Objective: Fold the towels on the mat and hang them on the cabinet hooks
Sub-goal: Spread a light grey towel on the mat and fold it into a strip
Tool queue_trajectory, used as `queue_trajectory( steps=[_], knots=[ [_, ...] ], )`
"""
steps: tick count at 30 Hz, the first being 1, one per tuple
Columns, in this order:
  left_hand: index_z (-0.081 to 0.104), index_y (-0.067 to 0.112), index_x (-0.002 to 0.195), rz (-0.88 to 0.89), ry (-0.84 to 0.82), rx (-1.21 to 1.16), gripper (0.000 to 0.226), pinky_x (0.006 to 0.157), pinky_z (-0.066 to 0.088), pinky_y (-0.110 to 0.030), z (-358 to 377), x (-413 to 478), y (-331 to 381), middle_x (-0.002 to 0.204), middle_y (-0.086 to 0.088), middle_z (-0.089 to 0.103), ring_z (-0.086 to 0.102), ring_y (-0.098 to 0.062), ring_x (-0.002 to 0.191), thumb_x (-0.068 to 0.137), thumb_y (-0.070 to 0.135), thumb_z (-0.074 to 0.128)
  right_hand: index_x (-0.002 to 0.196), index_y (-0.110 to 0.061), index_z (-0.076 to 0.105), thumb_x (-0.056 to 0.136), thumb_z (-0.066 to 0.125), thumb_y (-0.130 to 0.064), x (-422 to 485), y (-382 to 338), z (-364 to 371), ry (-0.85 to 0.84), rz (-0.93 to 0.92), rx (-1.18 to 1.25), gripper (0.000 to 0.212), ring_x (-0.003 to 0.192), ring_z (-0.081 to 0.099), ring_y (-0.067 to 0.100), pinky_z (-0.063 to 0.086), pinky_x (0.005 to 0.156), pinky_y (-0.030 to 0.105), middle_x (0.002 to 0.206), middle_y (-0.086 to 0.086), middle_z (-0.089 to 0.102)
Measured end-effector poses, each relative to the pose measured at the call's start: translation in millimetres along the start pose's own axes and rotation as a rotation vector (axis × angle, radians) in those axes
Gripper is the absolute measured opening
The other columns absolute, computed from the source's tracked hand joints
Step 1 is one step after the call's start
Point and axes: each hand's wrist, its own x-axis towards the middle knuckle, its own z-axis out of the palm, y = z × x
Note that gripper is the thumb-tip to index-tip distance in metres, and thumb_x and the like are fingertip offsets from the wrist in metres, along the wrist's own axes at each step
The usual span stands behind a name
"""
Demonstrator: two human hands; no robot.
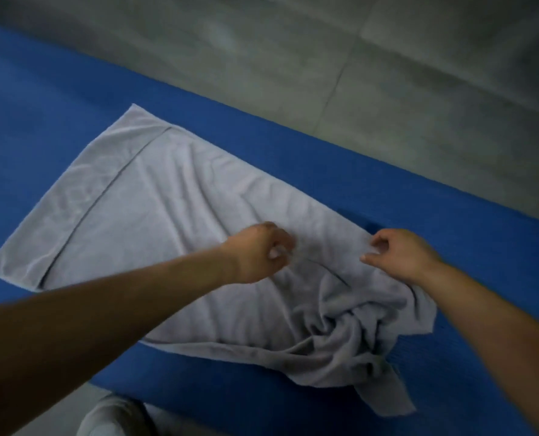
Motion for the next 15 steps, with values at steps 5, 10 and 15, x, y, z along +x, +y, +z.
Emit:
queue_trajectory(
  steps=[5,10,15],
  knots=[
    [0.066,0.021,0.119,0.144,-0.045,0.23,0.045,0.102,0.047,-0.044,30.1,68.4,37.6,0.129,-0.003,0.057,0.052,-0.026,0.123,0.082,0.041,0.049,0.111,-0.025,0.062,0.079,0.073,-0.057,-1.4,41.4,4.7,0.074,0.12,0.052,0.047,0.101,0.059,0.019,0.052,0.083,0.034,0.112,-0.003,0.063],
    [0.06,0.017,0.13,0.257,-0.097,0.297,0.041,0.105,0.044,-0.043,55.6,122.2,84.8,0.136,-0.004,0.055,0.048,-0.026,0.128,0.088,0.016,0.059,0.103,-0.016,0.061,0.082,0.074,-0.038,-7.6,50.5,2.0,0.051,0.156,0.052,0.033,0.091,0.059,0.024,0.042,0.068,0.029,0.099,0.002,0.062],
    [0.059,0.027,0.136,0.175,-0.263,0.266,0.041,0.099,0.045,-0.03,55.1,153.5,125.4,0.13,0.007,0.061,0.057,-0.014,0.121,0.095,0.031,0.062,0.079,-0.016,0.073,0.08,0.069,-0.037,-18.5,66.1,-6.9,0.044,0.014,0.362,0.021,0.073,0.063,0.014,0.048,0.063,0.027,0.07,0.001,0.068]
  ],
)
